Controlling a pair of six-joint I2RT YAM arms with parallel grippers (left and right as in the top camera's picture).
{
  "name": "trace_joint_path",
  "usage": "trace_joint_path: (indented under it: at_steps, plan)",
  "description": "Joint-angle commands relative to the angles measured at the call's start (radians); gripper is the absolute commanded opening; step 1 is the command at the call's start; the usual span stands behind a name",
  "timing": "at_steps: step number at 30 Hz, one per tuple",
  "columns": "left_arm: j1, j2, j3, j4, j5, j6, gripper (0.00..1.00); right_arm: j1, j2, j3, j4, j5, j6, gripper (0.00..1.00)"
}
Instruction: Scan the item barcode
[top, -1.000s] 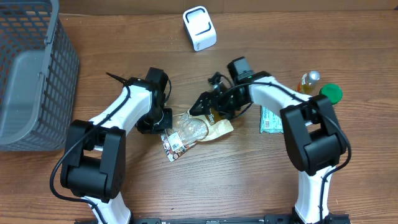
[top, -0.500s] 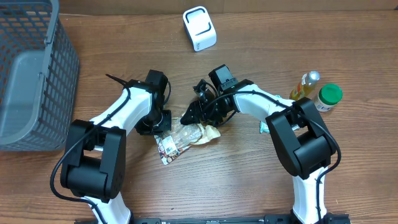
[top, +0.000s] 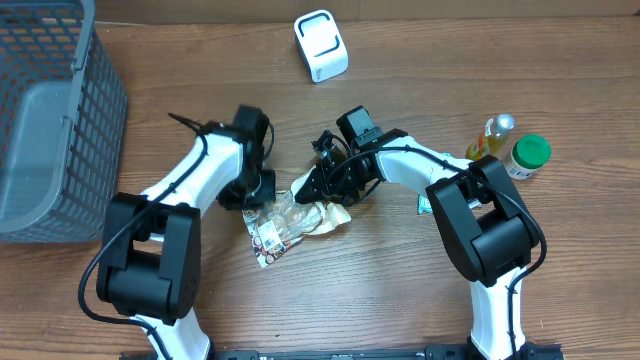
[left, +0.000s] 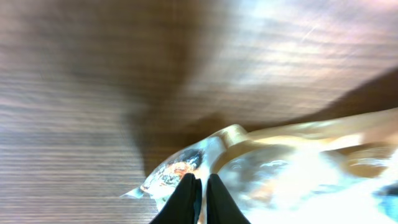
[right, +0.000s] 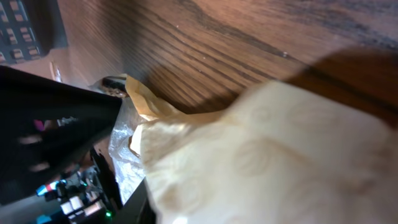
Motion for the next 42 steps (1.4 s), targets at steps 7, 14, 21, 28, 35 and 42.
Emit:
trace_joint_path:
  at_steps: [7, 14, 21, 28, 35, 42]
  plan:
    - [0.127, -0.001, 0.421, -0.062, 0.008, 0.023, 0.25, -0.003, -0.068, 0.115, -0.013, 0.006, -0.152, 0.04]
    - [0.254, -0.001, 0.504, 0.003, 0.008, 0.023, 0.49, -0.003, -0.182, 0.377, -0.241, 0.269, -0.377, 0.04]
    - [0.328, 0.001, 0.504, 0.032, 0.008, 0.022, 0.99, -0.003, -0.201, 0.714, -0.405, 0.510, -0.606, 0.04]
    - [0.329, 0.001, 0.504, 0.032, 0.008, 0.022, 1.00, -0.003, -0.200, 0.808, -0.298, 0.672, -0.805, 0.04]
    - [0.329, 0.001, 0.504, 0.032, 0.008, 0.022, 1.00, -0.002, -0.163, 0.808, -0.132, 0.785, -0.961, 0.04]
    - [0.329, 0.001, 0.504, 0.032, 0.008, 0.022, 1.00, -0.002, -0.057, 0.808, 0.039, 0.859, -1.037, 0.04]
